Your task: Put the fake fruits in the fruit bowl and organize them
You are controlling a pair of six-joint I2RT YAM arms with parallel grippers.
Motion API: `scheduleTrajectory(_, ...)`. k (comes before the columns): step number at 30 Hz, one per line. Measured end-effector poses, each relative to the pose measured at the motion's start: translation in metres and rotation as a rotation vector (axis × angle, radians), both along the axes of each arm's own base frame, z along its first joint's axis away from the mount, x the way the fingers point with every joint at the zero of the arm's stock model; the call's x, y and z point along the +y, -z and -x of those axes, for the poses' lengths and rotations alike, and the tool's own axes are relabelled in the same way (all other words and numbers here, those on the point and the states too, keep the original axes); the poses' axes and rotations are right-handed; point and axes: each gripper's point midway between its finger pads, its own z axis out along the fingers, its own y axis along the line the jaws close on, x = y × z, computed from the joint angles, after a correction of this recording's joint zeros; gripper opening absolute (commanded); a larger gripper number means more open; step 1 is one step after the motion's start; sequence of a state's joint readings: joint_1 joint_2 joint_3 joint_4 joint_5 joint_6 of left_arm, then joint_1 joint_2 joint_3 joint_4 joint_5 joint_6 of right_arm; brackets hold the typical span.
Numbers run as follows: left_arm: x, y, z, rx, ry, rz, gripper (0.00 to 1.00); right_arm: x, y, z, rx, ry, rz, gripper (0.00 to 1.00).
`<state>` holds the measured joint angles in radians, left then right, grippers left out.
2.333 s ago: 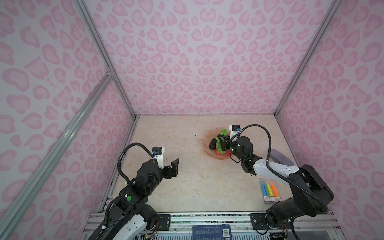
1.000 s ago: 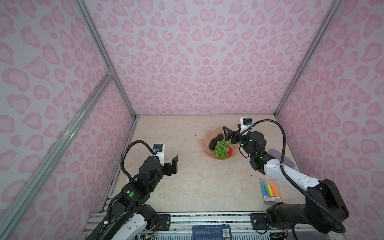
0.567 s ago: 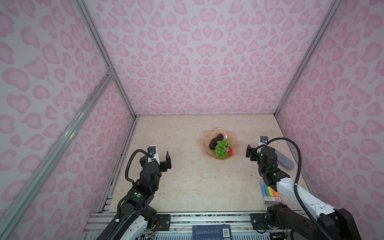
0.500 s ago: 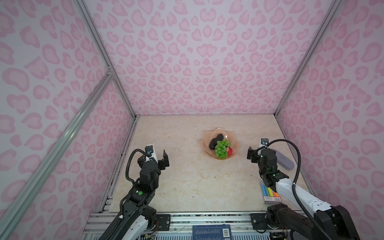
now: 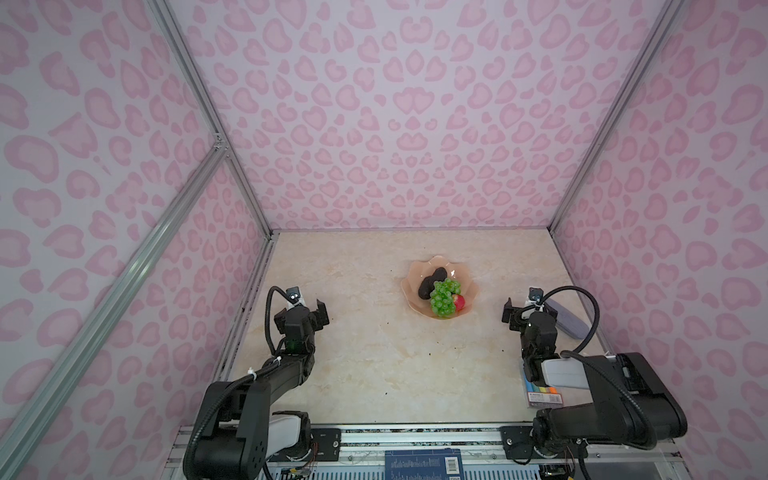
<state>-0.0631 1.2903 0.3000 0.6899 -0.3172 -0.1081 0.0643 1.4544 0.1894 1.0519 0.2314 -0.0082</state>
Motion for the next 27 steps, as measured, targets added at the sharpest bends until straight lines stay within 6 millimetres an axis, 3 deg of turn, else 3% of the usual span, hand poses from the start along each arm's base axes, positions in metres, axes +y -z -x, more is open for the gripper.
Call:
scheduleTrajectory(4, 0.004, 0.004, -0.019, -0.030, 0.010, -0.009, 0.98, 0.006, 0.012, -0.006, 0.003, -0.041, -0.019, 0.99)
scheduleTrajectory(7, 0.006, 0.009, -0.021, -0.027, 0.019, 0.000, 0.98, 0.005, -0.014, -0.020, -0.075, -0.048, -0.029, 0.99)
scheduleTrajectory(9, 0.005, 0.004, -0.023, -0.050, 0.024, 0.003, 0.98, 0.005, -0.016, -0.026, -0.087, -0.050, -0.037, 0.99)
scheduleTrajectory(27, 0.005, -0.001, -0.028, -0.074, 0.034, 0.009, 0.98, 0.006, -0.011, -0.031, -0.026, -0.052, -0.039, 0.99)
